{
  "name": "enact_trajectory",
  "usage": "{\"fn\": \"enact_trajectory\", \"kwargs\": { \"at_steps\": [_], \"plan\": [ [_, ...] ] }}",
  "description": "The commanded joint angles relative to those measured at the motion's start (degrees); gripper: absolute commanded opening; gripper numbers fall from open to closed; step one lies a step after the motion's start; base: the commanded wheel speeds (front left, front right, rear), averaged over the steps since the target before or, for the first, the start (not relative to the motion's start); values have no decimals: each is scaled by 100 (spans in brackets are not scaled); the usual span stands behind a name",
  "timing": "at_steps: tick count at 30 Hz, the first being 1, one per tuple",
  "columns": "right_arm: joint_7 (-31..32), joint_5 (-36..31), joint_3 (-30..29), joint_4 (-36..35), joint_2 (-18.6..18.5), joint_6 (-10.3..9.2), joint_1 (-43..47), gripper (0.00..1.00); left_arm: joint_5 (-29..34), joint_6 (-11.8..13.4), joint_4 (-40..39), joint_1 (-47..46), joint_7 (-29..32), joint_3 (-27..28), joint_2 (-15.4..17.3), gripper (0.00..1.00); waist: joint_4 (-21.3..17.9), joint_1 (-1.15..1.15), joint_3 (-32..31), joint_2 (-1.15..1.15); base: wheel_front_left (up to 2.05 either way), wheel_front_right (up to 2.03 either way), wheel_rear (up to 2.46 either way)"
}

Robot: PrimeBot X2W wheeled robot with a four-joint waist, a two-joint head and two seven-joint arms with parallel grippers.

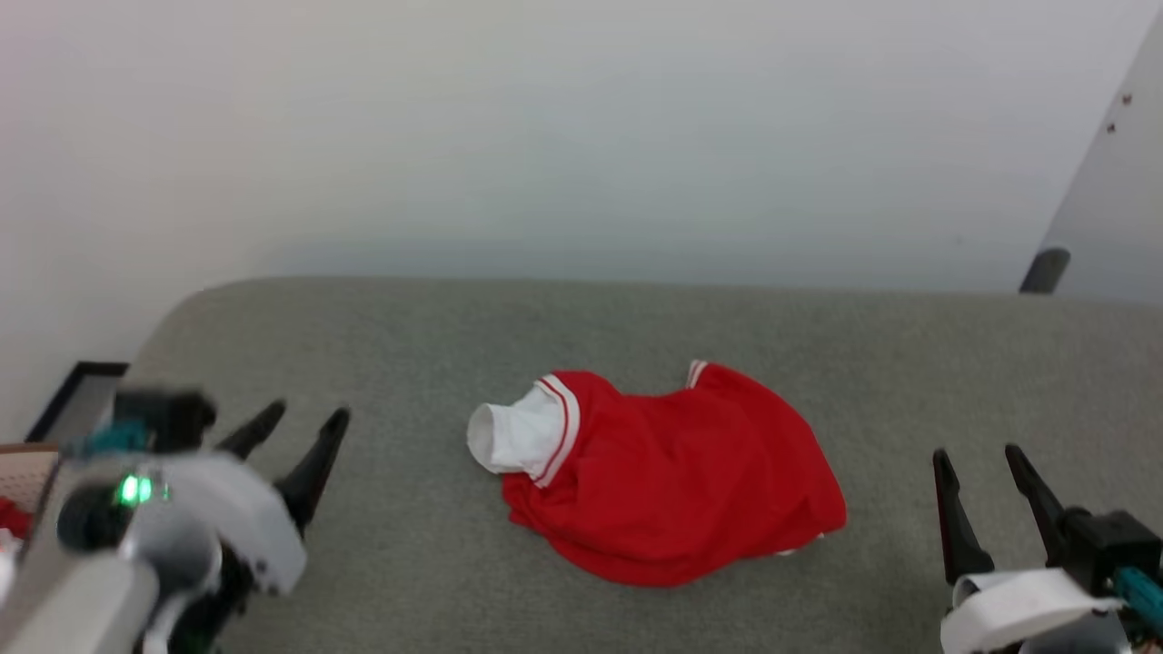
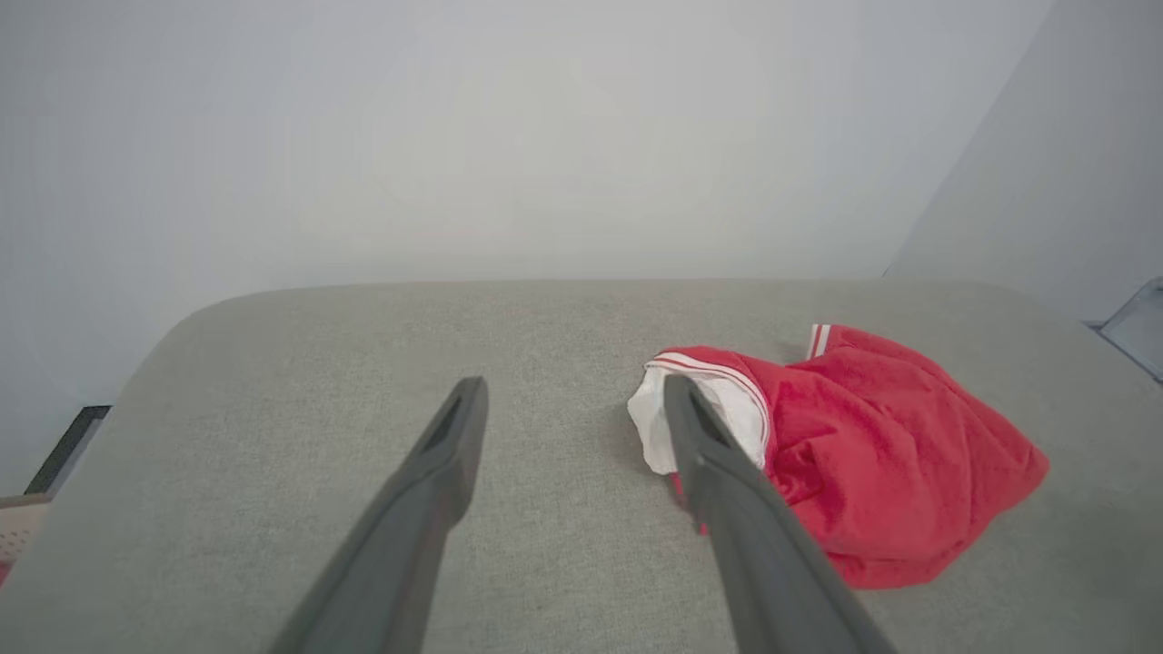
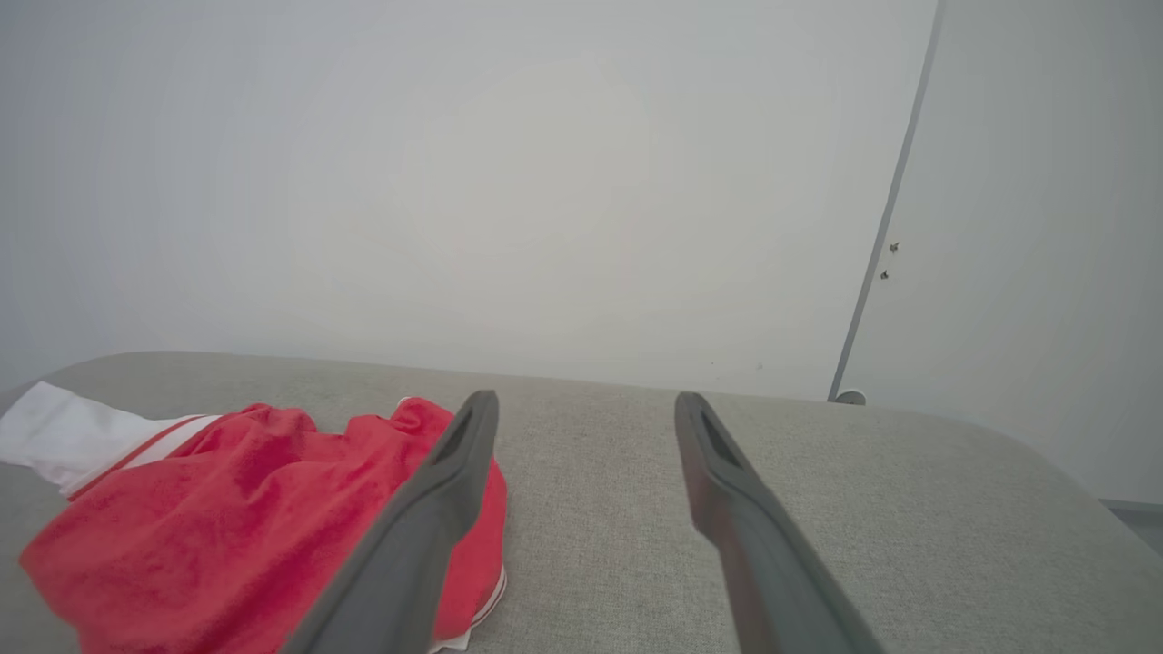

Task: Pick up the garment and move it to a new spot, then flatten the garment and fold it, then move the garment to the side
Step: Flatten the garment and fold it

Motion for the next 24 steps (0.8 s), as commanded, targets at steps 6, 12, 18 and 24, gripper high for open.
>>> {"fn": "enact_trajectory", "kwargs": {
  "at_steps": [6,12,18,24],
  "plan": [
    [-30,28,136,-23,-58,2,-338,100,-417,-54,99,-1073,1315,-183,-14,100,-437,0,670,0,0,0,0],
    [-123,58,223,25,-37,2,-658,100,-705,208,399,-1968,2622,-400,-127,100,-744,0,1257,0,0,0,0],
    [-235,77,248,136,-15,2,-884,100,-789,637,659,-2481,3596,-613,-202,100,-971,0,1664,0,0,0,0],
    [-317,66,283,198,37,2,-1030,100,-743,937,872,-2694,4142,-815,-260,100,-1097,0,1927,0,0,0,0]
  ]
}}
